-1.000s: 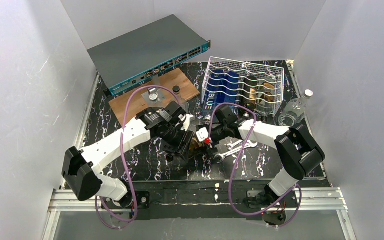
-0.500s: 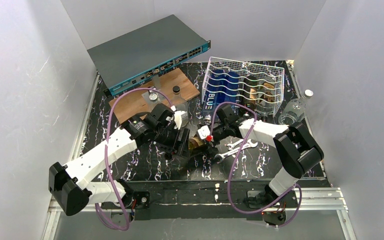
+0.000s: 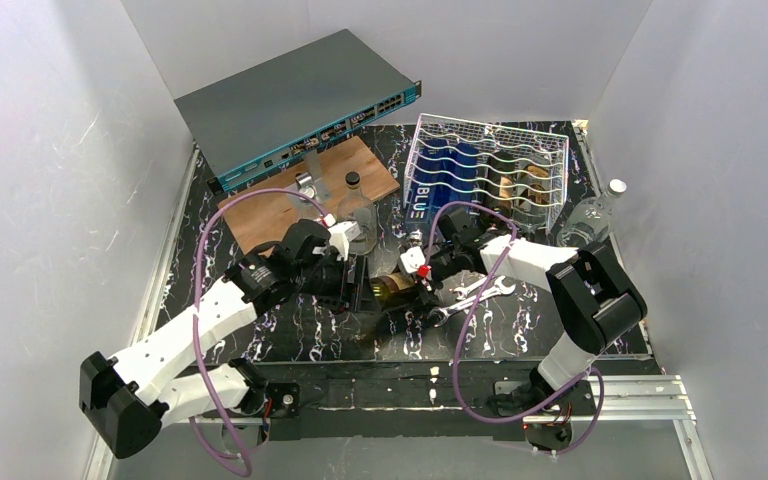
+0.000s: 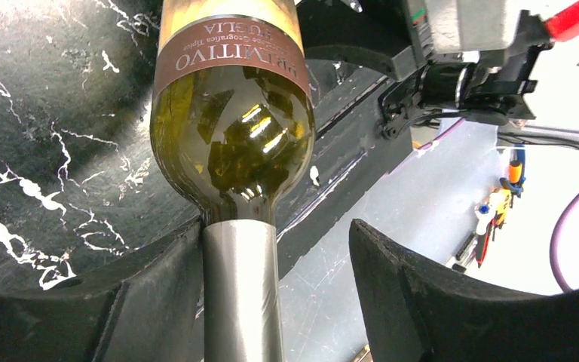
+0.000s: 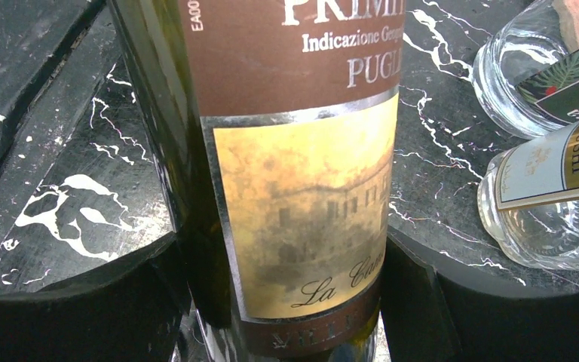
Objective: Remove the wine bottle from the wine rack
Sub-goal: Place the wine bottle at the center of the board.
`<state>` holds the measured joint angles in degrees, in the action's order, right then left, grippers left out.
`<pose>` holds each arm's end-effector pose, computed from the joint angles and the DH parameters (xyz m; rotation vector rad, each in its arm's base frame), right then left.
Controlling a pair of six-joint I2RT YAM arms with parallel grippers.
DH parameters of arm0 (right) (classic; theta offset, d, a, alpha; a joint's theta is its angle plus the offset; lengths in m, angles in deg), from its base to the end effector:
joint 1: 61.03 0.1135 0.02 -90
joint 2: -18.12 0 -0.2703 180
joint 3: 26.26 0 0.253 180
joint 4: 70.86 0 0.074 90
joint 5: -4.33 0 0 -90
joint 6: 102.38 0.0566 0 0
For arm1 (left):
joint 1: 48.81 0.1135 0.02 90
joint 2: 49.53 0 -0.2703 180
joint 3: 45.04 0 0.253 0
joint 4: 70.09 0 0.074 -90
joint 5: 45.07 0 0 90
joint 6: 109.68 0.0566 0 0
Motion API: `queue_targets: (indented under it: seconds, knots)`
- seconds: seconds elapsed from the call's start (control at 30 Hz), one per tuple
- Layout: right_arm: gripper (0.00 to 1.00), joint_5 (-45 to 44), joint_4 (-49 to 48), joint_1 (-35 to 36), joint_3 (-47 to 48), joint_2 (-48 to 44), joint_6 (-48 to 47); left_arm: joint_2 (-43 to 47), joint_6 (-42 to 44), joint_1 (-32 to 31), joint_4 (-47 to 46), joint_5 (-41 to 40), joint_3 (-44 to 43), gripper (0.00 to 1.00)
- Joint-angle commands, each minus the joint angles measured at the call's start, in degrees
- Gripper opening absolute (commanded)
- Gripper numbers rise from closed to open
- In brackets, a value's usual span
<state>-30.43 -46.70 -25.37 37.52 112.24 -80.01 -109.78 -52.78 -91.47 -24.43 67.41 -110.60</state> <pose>0.2325 0.2240 0.1688 -1.9126 1.0535 0.8934 0.1574 -0.1745 0.2898 0.4315 2.4392 -1.0876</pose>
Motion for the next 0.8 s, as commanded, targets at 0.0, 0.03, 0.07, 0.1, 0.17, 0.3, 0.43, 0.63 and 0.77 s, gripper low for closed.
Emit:
queue_targets:
  seconds: [0.0, 0.03, 0.07, 0.1, 0.17, 0.3, 0.43, 0.63, 0.77]
  knots:
    - [0.45, 1.07, 0.90, -0.68, 0.39, 1.06, 2.64, 2.76, -1.73, 0.21, -3.12, 3.74, 0.08, 0.65]
    - [0.45, 1.20, 0.90, -0.76, 0.35, 1.06, 2.67, 3.21, -1.64, 0.24, -2.81, 3.27, -0.11, 0.65]
    - [0.45, 1.44, 0.82, -0.84, 0.45, 1.16, 2.75, 3.74, -1.55, 0.28, -2.62, 2.67, -0.25, 0.65]
    - [0.45, 1.64, 0.83, -1.00, 0.47, 1.21, 2.93, 4.24, -1.49, 0.26, -2.64, 2.25, -0.34, 0.65]
    - [0.45, 2.07, 0.81, -1.32, 0.55, 1.36, 3.18, 5.40, -1.23, 0.27, -2.82, 1.00, -0.23, 0.65]
    - [0.45, 2.87, 0.90, -1.77, 0.72, 1.78, 3.54, 7.68, -0.96, 0.25, -4.10, -1.70, 0.60, 0.64]
    - [0.45, 3.54, 1.25, -2.25, 0.91, 2.02, 3.71, 9.52, -0.82, 0.23, -5.80, -4.90, 1.54, 0.61]
    - [0.45, 4.16, 1.25, -2.78, 1.13, 2.54, 4.17, 10.56, -1.04, 0.22, -7.16, -7.19, 2.01, 0.54]
    - [0.44, 4.39, 1.25, -2.96, 1.22, 2.80, 4.27, 11.00, -1.51, 0.25, -6.90, -8.52, 1.92, 0.51]
